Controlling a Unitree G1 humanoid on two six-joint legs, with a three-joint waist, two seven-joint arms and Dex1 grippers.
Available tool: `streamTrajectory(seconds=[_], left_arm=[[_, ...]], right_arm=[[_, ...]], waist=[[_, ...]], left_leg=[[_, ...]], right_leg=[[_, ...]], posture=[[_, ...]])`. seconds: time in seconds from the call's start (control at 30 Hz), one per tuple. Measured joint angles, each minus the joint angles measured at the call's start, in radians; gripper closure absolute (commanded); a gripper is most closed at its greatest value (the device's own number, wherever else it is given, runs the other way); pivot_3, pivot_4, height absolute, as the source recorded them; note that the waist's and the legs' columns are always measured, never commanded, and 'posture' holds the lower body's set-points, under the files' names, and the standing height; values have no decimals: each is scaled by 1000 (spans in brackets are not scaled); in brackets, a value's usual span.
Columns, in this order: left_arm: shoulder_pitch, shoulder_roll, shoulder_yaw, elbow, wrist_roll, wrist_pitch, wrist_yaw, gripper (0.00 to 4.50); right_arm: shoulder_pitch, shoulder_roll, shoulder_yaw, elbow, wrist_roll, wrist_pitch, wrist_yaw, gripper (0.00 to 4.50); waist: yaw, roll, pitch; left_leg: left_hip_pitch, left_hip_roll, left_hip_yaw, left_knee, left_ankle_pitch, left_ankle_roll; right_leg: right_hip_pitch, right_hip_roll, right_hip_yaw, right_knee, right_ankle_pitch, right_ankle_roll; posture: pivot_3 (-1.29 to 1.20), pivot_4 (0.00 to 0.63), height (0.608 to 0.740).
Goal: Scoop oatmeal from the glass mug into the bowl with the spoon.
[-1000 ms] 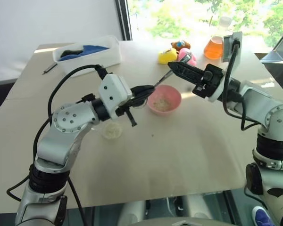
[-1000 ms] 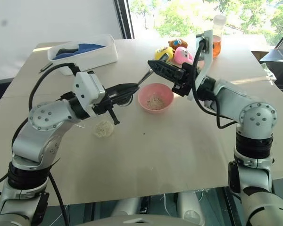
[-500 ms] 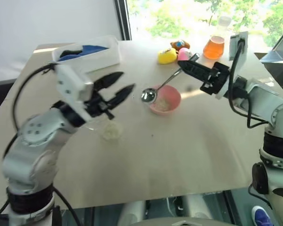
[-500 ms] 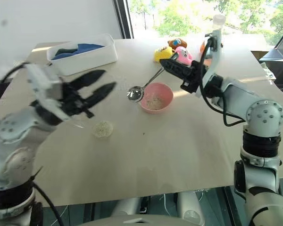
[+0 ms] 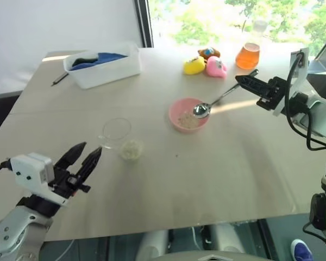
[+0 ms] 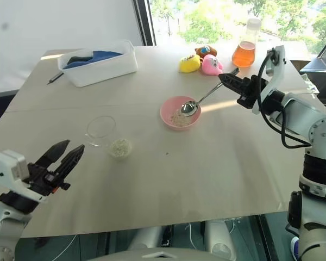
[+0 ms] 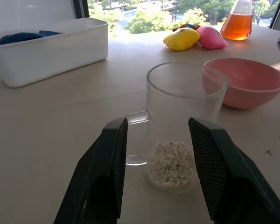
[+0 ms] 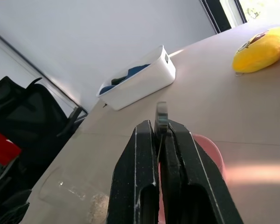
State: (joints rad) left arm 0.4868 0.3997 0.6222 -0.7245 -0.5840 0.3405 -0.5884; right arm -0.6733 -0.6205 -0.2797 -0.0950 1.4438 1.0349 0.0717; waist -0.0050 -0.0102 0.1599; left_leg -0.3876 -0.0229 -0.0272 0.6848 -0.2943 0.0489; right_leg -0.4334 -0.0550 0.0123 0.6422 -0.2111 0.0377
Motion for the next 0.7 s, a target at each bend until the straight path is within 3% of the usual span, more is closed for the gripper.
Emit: streamTrajectory(seconds=[0.17, 0.3, 0.7], left_arm=[[-18, -5, -47, 132, 106, -132, -19, 2348], [-124, -1, -128, 254, 194, -215, -11, 2348], [-248, -1, -209, 417, 288, -309, 47, 2348]], right_arm=[[-9, -3, 0, 9, -16, 10, 11, 4500], [-14, -9, 0, 19, -29, 25, 19, 4500], [-30, -44, -5, 19, -48, 38, 31, 4500]], waist=[[0, 0, 0], [1, 0, 0], [-6, 0, 0]], left_leg=[[4, 0, 1, 0, -1, 1], [4, 0, 1, 0, -1, 1], [3, 2, 1, -1, -2, 2]], right_leg=[[4, 1, 0, -1, -1, -1], [4, 0, 0, -1, 2, 3], [3, -4, 0, -1, 2, 3]], posture=[[0, 150, 740], [0, 150, 740], [0, 150, 740]])
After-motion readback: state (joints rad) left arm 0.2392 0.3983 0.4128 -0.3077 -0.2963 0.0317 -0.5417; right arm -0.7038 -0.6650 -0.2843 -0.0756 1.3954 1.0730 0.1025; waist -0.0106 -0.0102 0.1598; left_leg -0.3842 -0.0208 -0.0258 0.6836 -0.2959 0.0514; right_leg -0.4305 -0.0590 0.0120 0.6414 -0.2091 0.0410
